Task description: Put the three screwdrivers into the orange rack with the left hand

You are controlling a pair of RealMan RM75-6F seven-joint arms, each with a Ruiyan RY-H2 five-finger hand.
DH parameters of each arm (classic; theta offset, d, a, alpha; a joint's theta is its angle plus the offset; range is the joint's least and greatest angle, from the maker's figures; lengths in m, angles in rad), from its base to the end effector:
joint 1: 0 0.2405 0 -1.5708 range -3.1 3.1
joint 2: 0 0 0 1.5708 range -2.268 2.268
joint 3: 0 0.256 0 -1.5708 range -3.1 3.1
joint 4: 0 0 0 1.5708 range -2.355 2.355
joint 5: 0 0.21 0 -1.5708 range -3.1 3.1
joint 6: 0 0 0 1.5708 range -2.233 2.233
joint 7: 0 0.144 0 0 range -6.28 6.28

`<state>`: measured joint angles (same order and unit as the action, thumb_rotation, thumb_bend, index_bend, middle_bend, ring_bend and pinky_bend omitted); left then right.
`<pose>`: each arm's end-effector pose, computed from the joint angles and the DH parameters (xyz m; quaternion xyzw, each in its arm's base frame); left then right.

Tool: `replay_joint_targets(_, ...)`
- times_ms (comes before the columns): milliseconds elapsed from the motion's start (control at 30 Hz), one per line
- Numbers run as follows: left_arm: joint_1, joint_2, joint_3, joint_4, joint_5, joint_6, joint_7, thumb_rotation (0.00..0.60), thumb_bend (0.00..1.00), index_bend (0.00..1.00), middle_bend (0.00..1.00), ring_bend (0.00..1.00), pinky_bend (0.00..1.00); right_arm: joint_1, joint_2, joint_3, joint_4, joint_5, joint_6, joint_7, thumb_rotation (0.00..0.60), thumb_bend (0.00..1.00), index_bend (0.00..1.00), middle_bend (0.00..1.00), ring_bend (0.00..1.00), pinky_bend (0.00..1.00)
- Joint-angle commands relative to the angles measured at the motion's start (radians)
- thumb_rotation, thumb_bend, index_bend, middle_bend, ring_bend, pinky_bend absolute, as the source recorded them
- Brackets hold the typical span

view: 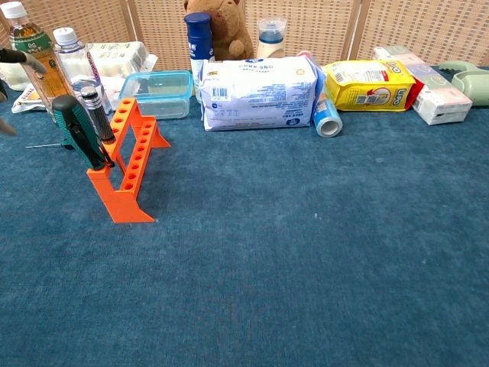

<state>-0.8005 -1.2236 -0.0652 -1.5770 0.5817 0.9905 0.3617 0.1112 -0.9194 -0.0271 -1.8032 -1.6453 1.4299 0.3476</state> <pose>-0.2389 0.3681 0.0936 -0.6290 -0.4808 -0.2485 0.5580 -0.2729 -0.1674 0.1781 0.5899 -0.4918 0.4595 0.4462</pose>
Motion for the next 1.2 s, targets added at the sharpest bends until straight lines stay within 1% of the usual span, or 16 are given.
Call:
replay_joint_targets(33,0.002,-0.003,-0.007,0.005,-0.009,-0.013,0.007,0.6,0.0,0.0,1.0,1.0,1.0,0.001,0.0,-0.001,-0.001,0.0,-0.002,-0.001,0.6,0.02,0.07,0.03,0.0,0.0)
replay_joint_targets(133,0.0,-0.012,-0.018,0.018,-0.021,-0.028,0.009,0.6,0.0,0.0,1.0,1.0,1.0,0.001,-0.001,-0.001,-0.002,0.001,-0.003,-0.002,0.6,0.02,0.07,0.03,0.0,0.0)
replay_joint_targets(200,0.001,-0.028,-0.034,0.038,-0.022,-0.038,-0.005,0.6,0.02,0.01,1.0,1.0,1.0,0.002,-0.001,-0.001,-0.001,0.004,-0.006,-0.003,0.6,0.02,0.07,0.03,0.0,0.0)
replay_joint_targets(367,-0.014,-0.079,-0.063,0.112,-0.043,-0.084,-0.015,0.6,0.07,0.14,1.0,1.0,1.0,0.007,-0.005,0.003,0.001,0.018,-0.017,-0.006,0.6,0.02,0.07,0.03,0.0,0.0)
replay_joint_targets(767,-0.059,-0.204,-0.076,0.262,-0.113,-0.124,0.065,0.6,0.16,0.32,1.0,1.0,1.0,0.011,-0.008,0.018,0.007,0.057,-0.028,-0.007,0.6,0.02,0.07,0.03,0.0,0.0)
replay_joint_targets(933,-0.064,-0.243,-0.08,0.311,-0.13,-0.128,0.088,0.6,0.19,0.33,1.0,1.0,1.0,0.005,-0.004,0.02,0.008,0.055,-0.015,0.001,0.6,0.02,0.07,0.03,0.0,0.0)
replay_joint_targets(1067,-0.066,-0.276,-0.088,0.348,-0.13,-0.125,0.094,0.6,0.24,0.33,1.0,1.0,1.0,-0.001,0.001,0.022,0.009,0.057,-0.005,0.014,0.6,0.02,0.07,0.03,0.0,0.0)
replay_joint_targets(1200,-0.071,-0.307,-0.098,0.39,-0.134,-0.141,0.1,0.6,0.25,0.33,1.0,1.0,1.0,-0.003,0.004,0.028,0.012,0.069,0.0,0.022,0.6,0.02,0.07,0.03,0.0,0.0)
